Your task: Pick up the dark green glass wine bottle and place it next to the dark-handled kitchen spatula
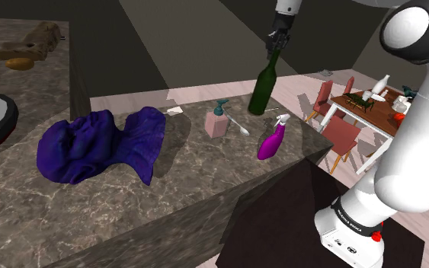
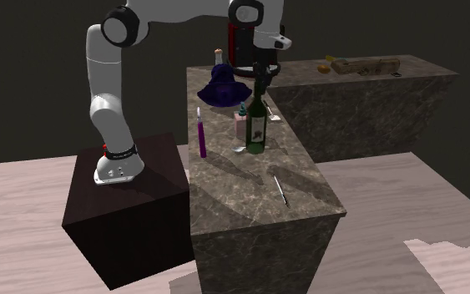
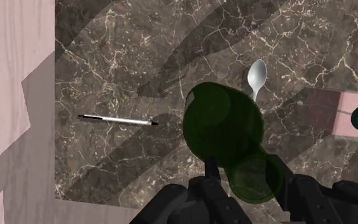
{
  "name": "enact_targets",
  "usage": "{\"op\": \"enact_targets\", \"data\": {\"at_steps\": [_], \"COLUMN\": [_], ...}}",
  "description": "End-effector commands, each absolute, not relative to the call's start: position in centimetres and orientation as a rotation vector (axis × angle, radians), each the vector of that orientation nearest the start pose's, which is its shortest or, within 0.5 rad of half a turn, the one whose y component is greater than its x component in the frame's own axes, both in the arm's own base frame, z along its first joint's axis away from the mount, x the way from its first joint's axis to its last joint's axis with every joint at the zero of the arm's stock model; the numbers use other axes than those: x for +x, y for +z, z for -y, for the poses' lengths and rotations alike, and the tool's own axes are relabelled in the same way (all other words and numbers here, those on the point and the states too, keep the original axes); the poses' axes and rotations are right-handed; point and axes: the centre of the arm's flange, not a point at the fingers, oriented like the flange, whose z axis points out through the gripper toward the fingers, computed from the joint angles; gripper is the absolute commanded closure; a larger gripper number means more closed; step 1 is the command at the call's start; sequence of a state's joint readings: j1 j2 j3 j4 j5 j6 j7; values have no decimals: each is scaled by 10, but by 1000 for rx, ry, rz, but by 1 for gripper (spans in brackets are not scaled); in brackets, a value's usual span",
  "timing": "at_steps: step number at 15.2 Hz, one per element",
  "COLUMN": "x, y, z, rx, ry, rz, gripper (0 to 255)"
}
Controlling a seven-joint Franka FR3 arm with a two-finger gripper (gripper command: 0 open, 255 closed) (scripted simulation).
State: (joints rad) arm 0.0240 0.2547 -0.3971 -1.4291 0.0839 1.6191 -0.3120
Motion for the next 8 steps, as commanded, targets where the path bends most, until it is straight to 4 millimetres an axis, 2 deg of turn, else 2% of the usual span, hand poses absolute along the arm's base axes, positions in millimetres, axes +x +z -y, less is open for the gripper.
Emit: {"op": "enact_targets", "data": {"at_steps": [1,8], "x": [605,627], "y": [558,558], "z": [166,76], "rx": [-3138,-3138], "ry": [73,73], "rz": [-93,-93], "gripper": [255,255]}}
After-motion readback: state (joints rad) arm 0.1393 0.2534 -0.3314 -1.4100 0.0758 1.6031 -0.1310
